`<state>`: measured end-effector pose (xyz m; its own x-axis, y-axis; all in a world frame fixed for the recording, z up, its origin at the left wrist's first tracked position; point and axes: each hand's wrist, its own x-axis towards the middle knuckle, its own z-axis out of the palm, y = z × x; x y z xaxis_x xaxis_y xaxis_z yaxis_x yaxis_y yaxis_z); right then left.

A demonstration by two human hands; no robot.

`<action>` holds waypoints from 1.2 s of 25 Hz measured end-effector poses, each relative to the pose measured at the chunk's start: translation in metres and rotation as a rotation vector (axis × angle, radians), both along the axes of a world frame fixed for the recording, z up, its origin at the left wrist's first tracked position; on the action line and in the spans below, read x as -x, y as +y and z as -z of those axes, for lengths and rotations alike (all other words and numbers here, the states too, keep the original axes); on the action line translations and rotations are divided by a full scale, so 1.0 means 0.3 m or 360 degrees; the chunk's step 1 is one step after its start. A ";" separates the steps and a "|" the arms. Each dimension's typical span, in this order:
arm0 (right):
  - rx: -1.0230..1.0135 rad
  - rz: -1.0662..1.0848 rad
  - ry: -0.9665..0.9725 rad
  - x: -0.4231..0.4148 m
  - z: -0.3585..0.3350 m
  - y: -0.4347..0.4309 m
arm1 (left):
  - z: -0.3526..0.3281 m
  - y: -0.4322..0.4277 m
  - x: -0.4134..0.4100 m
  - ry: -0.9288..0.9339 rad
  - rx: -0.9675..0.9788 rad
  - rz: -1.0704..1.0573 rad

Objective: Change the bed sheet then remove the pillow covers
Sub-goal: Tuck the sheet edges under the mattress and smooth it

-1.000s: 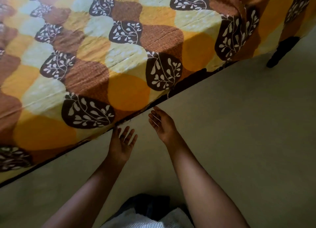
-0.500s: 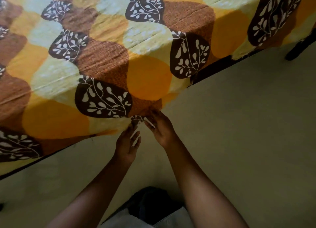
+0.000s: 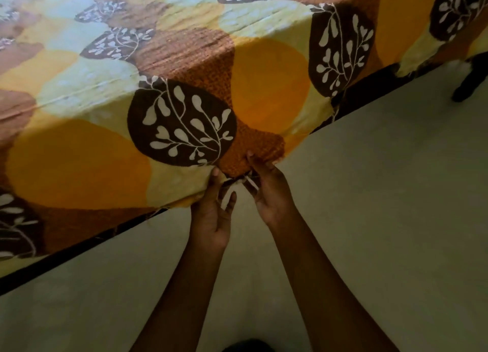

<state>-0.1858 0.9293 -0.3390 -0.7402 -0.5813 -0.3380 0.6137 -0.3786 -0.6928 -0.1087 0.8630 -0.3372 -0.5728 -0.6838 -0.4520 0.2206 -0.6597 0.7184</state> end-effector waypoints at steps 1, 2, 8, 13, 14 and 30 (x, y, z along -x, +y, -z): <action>-0.0135 0.0058 0.0002 -0.001 -0.009 -0.006 | -0.007 0.016 -0.016 -0.0073 -0.0137 -0.0007; -0.0254 0.0106 0.0002 0.000 -0.018 -0.011 | -0.012 0.035 -0.036 -0.0167 -0.0273 -0.0017; -0.0705 0.0204 0.0238 0.003 -0.087 -0.013 | -0.211 0.120 -0.150 0.0363 -0.0495 0.0053; -0.0776 0.0207 0.0264 0.010 -0.097 0.017 | -0.233 0.085 -0.125 0.0750 -0.0558 0.0049; -0.0642 0.0204 0.0179 0.005 -0.099 0.026 | -0.220 0.086 -0.131 0.0796 -0.0561 0.0080; 0.0981 0.0012 -0.0230 -0.023 -0.129 0.064 | -0.138 0.034 -0.151 0.1146 -0.0417 0.0352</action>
<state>-0.1788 0.9485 -0.3004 -0.7169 -0.6960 -0.0396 0.6805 -0.6863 -0.2566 -0.0635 0.8733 -0.2959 -0.8951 -0.4430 -0.0496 0.4159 -0.8701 0.2644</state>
